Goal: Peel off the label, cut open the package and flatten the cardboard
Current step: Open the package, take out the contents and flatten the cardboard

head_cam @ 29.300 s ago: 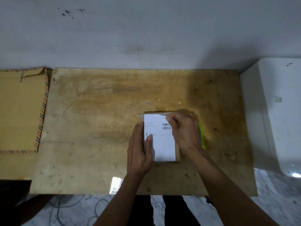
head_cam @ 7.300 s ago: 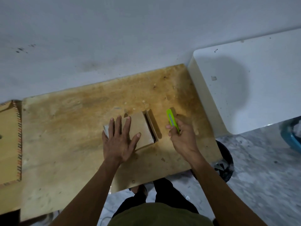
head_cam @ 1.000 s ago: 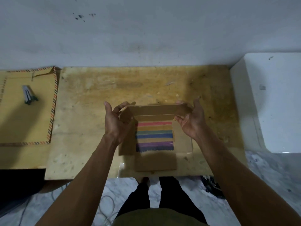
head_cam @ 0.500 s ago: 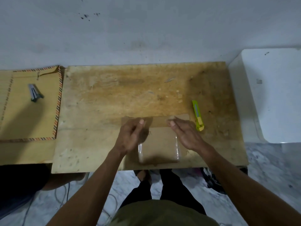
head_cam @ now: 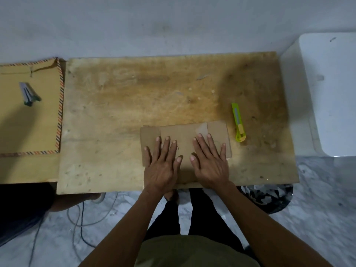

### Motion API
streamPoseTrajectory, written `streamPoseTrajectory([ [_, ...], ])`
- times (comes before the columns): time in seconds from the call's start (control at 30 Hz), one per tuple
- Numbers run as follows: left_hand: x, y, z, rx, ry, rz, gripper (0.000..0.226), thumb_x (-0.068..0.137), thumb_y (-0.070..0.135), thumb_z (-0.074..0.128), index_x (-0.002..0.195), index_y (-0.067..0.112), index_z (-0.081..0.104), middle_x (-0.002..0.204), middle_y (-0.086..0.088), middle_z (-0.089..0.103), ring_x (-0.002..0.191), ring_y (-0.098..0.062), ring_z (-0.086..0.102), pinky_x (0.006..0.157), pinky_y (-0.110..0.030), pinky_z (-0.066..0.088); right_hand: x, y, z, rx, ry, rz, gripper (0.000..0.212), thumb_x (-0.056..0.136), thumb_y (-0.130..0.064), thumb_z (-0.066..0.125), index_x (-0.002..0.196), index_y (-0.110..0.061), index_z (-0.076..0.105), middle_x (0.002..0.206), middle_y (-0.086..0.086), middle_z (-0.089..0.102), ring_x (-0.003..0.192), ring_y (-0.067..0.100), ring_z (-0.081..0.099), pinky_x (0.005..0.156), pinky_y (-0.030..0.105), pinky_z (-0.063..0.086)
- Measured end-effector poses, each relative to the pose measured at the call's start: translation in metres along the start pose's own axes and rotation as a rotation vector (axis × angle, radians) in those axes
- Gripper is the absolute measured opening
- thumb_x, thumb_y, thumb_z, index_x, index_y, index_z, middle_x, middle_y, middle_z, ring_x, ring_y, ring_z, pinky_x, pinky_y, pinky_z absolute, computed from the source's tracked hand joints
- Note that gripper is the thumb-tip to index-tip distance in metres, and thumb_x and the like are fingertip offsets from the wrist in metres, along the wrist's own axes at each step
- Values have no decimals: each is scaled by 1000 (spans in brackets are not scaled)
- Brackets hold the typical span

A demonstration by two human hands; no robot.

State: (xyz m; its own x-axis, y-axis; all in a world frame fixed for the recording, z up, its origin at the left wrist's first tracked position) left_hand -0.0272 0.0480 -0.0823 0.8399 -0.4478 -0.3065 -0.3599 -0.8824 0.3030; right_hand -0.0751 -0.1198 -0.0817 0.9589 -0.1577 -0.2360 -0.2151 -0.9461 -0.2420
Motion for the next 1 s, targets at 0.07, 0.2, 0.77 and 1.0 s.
streamPoseTrajectory([
  [0.07,0,-2,6,32,-6,-14,62,104,54,14,160,28,12,169,6,1,155,-22,-12,123,-59,-5,0,0,5,-1,32,10,58,102,-49,27,156,-28,21,165,-9,13,153,17,3,120,57,0],
  [0.2,1,-4,12,56,-3,-17,61,105,53,17,161,29,8,169,6,-2,156,-23,-11,123,-58,-4,-1,2,13,-33,92,-8,55,104,-43,30,155,-25,23,164,-6,17,153,19,7,119,60,8],
  [0.77,-11,-9,0,-197,203,-485,121,73,86,54,158,13,8,163,-25,11,152,-40,8,121,-63,9,-6,11,-10,239,234,460,109,67,-82,58,153,-23,26,160,19,18,144,41,22,113,57,24],
  [1.0,-8,0,-13,-107,346,-466,115,68,82,65,154,17,25,147,-17,43,136,-36,37,116,-61,21,-3,1,-29,271,309,491,117,53,-61,84,151,-26,30,150,16,35,127,34,36,105,52,34],
])
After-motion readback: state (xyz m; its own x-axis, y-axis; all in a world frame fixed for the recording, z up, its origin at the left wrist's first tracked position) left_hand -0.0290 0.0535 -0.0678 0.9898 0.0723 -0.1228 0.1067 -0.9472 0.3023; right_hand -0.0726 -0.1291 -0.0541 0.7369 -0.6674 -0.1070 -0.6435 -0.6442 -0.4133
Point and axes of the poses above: each hand's wrist, its own x-axis towards the middle knuckle, its own z-axis out of the palm, y = z × x, the point moved 3 cm from there along x, towards the middle knuckle
